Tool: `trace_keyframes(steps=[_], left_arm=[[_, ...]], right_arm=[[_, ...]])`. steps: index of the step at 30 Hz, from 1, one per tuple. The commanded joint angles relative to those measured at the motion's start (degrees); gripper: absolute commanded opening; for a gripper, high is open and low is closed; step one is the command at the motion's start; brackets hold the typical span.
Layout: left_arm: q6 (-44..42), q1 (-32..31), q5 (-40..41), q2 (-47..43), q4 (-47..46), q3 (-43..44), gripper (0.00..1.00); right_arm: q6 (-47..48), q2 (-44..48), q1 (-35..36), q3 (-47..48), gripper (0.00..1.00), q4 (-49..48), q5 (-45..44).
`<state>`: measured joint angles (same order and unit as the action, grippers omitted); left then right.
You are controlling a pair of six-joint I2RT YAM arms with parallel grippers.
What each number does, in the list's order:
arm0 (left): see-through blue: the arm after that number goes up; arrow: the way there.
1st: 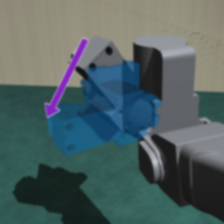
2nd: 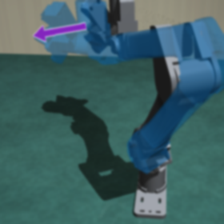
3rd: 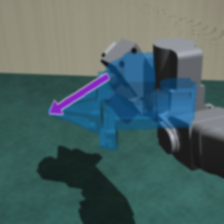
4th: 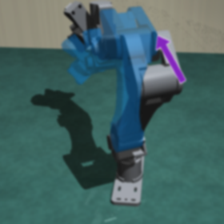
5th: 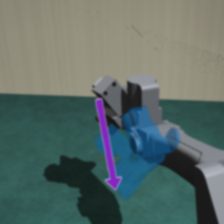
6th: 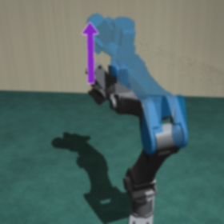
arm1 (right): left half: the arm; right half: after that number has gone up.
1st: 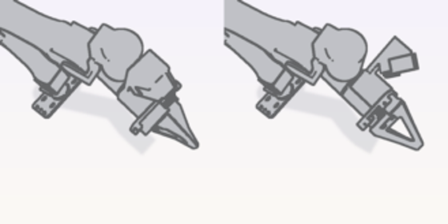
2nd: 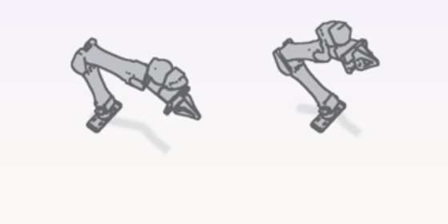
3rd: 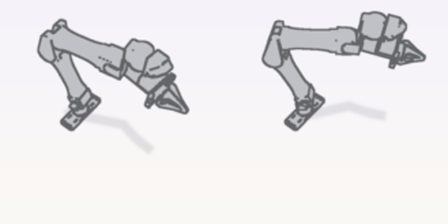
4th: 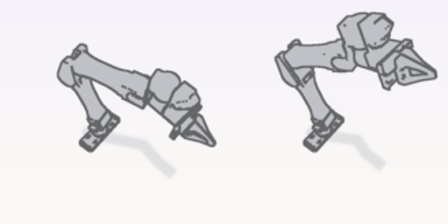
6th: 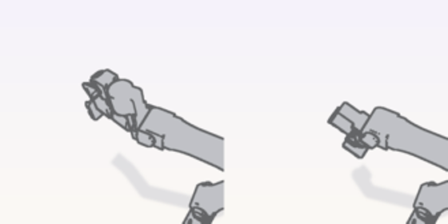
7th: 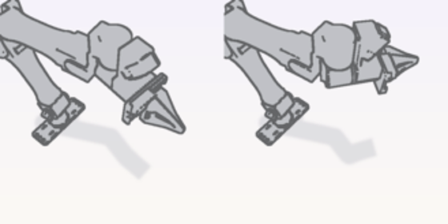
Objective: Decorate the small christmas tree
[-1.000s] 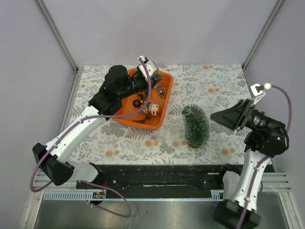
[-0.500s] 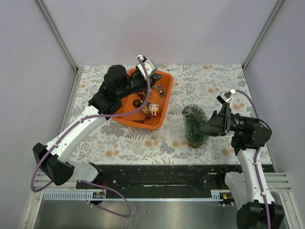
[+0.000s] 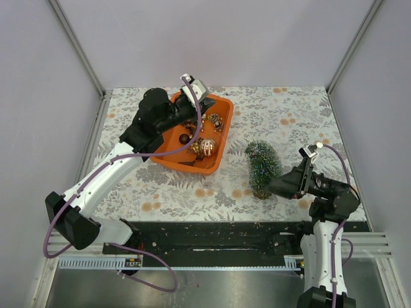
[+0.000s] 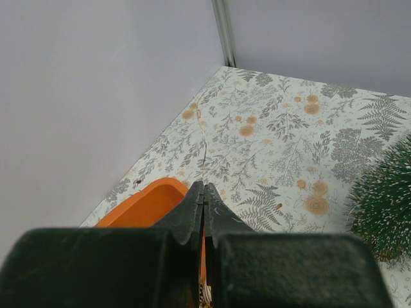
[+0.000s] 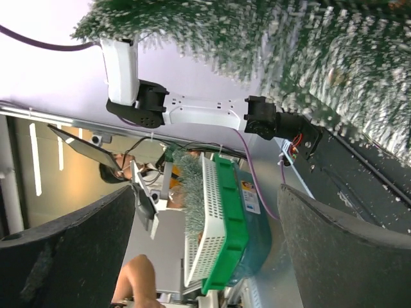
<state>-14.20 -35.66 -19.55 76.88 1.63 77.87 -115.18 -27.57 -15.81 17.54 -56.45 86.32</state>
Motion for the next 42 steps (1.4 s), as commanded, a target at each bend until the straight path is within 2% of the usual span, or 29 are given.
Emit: trace_keyframes(steps=[1,3,4,8,10,13,16,17,20,22,23,24,26,27,28,29,31,33,36,37,39,40,41,42], left_arm=[[-0.1,0.9,-1.5,-0.9,-3.5,0.2,0.00],[0.7,0.9,-1.5,-1.2,-3.9,0.0,0.00],[0.8,0.9,-1.5,-1.4,-4.3,-0.4,0.00],[0.8,1.5,-2.0,-1.9,-4.7,-1.1,0.00],[1.1,2.1,-2.2,-2.0,-4.8,-1.0,0.00],[2.1,3.2,-2.8,-2.2,-5.8,-1.2,0.00],[2.5,4.5,-3.1,-2.3,-5.8,-1.4,0.00],[2.6,4.9,-3.3,-2.4,-5.8,-1.6,0.00],[2.5,6.1,-4.0,-2.9,-5.8,-1.7,0.00],[2.2,6.7,-4.0,-2.9,-5.1,-1.3,0.00],[2.2,6.8,-4.0,-2.9,-4.6,-1.0,0.00],[2.2,7.1,-4.2,-2.8,-4.2,-0.6,0.00],[1.9,7.4,-4.4,-2.9,-3.7,-0.3,0.00],[2.0,7.4,-4.4,-2.8,-3.7,-0.1,0.00],[1.9,7.4,-4.4,-2.5,-3.5,0.3,0.00],[2.1,7.4,-4.3,-2.4,-3.2,0.6,0.00],[2.4,7.4,-4.5,-2.0,-2.9,1.6,0.00],[2.4,7.4,-4.7,-1.5,-2.6,2.3,0.00],[2.1,7.4,-4.0,-0.9,-2.5,2.7,0.00],[1.8,7.4,-3.8,-0.9,-2.3,2.8,0.00],[1.5,7.4,-3.6,-0.4,-2.2,2.8,0.00],[1.2,7.4,-3.6,-0.2,-2.1,3.0,0.00],[1.0,7.4,-3.5,0.0,-1.8,3.3,0.00],[0.8,7.4,-3.2,0.4,-1.7,3.4,0.00]], right_arm=[[-16.2,-1.4,0.6,-1.3,0.99,3.0,8.2],[-10.1,-4.1,0.2,-1.9,0.99,5.4,6.3],[-3.7,-5.3,-0.2,-0.1,0.99,12.6,5.4],[1.6,-15.5,-1.7,3.5,0.99,-2.5,2.0],[1.4,-18.5,-1.2,4.8,0.99,-9.5,-1.3],[14.4,-20.1,-1.2,8.8,1.00,-1.7,-7.1],[24.6,-24.4,0.1,12.2,0.99,-0.8,-13.8],[24.7,-27.8,1.4,12.7,0.99,-6.1,-14.8],[17.1,-41.2,2.4,14.2,0.99,-31.5,-20.0],[21.0,-47.4,2.4,17.4,0.99,-32.3,-21.7],[24.8,-48.4,2.4,18.5,0.99,-30.5,-23.0],[31.3,-48.5,2.4,20.1,1.00,-24.7,-23.4],[49.7,-46.6,2.9,25.5,0.99,-1.1,-23.7],[61.4,-44.3,3.0,28.8,0.99,18.4,-26.8],[77.2,-42.3,3.7,35.9,0.99,38.7,-35.4],[88.2,-41.5,4.8,40.2,0.99,58.1,-44.4],[95.5,-40.6,5.5,43.4,0.99,65.9,-55.9],[99.9,-39.5,5.5,44.9,0.99,68.8,-60.3],[100.2,-39.1,5.5,44.2,0.99,68.4,-63.0],[94.8,-39.7,5.4,43.5,0.99,68.0,-66.5],[74.6,-40.0,4.5,40.9,0.99,67.8,-73.9],[66.2,-39.5,2.0,39.5,0.99,69.8,-72.7],[62.3,-38.7,-0.3,36.4,0.99,68.9,-70.9],[60.8,-37.7,-3.1,33.3,1.00,63.3,-67.2]])
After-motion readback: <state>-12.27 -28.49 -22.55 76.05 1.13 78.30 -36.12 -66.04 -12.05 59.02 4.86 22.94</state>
